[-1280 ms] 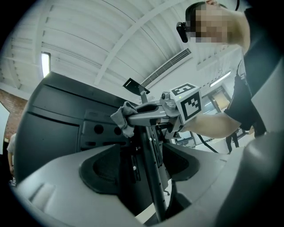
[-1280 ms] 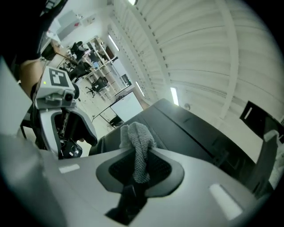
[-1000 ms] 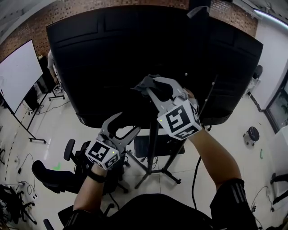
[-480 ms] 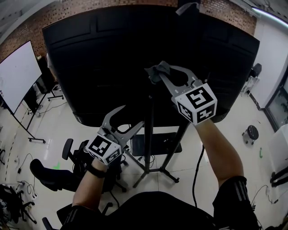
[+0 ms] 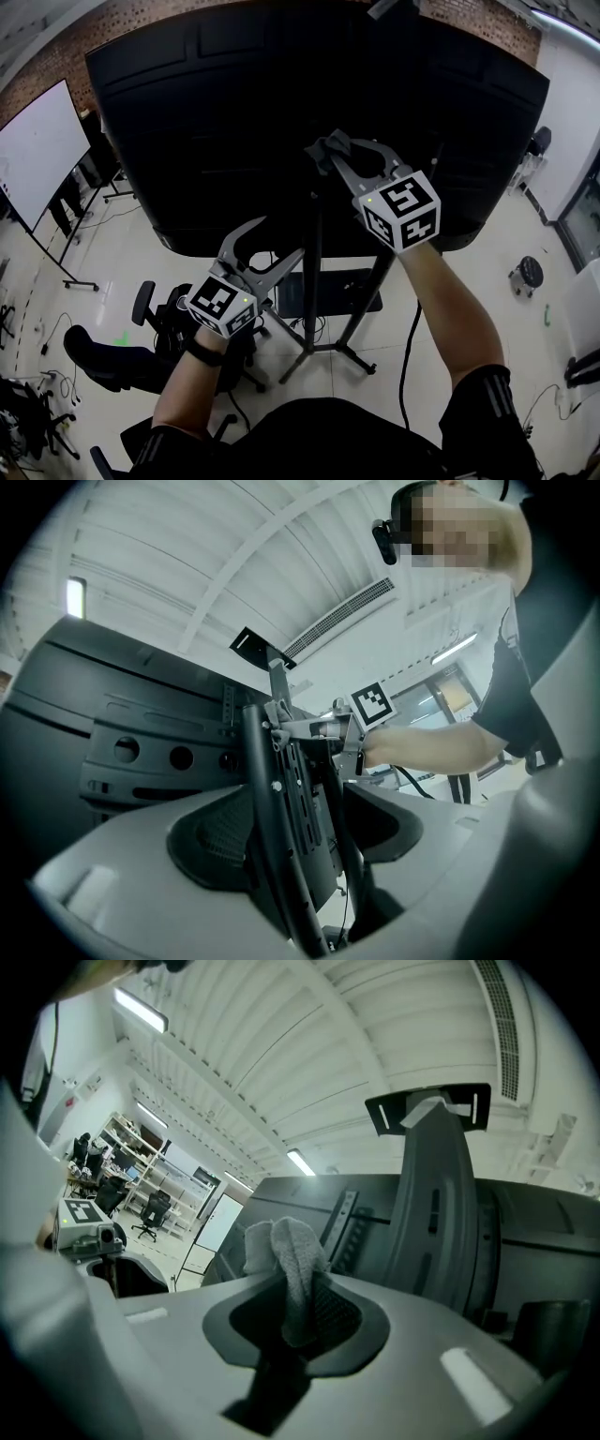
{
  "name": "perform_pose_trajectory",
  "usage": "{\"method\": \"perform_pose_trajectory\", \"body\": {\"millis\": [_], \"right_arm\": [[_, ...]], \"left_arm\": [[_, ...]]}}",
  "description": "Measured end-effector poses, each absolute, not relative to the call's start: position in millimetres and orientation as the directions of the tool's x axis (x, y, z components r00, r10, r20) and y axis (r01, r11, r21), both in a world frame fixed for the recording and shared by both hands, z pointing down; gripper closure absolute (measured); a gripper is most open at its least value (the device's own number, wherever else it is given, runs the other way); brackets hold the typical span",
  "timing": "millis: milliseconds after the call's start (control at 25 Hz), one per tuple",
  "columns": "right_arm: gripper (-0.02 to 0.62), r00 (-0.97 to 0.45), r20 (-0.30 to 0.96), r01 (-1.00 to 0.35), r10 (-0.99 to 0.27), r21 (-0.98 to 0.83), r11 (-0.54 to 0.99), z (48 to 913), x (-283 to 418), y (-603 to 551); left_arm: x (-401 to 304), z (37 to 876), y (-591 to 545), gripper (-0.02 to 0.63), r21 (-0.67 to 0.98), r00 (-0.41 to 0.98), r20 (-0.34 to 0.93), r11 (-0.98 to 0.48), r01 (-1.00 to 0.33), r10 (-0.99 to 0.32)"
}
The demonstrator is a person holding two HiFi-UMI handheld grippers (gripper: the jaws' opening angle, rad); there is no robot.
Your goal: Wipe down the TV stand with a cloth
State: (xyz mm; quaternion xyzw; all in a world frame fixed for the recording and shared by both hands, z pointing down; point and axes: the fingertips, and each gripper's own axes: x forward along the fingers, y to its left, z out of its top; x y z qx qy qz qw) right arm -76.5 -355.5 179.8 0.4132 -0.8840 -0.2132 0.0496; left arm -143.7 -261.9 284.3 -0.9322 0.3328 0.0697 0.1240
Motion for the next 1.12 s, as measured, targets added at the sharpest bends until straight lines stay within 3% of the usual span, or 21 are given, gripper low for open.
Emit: {"method": "perform_pose_trajectory", "body": {"millis": [1120], "right_arm": [[0.534,-0.666,0.139,-0.680,-0.733,0.292,0.673,347,-77,-356]], "left_arm": [[-138,373,-272,0.281,-0.067,0.783,-0.072,-0.781,-0.621,-0.617]]}}
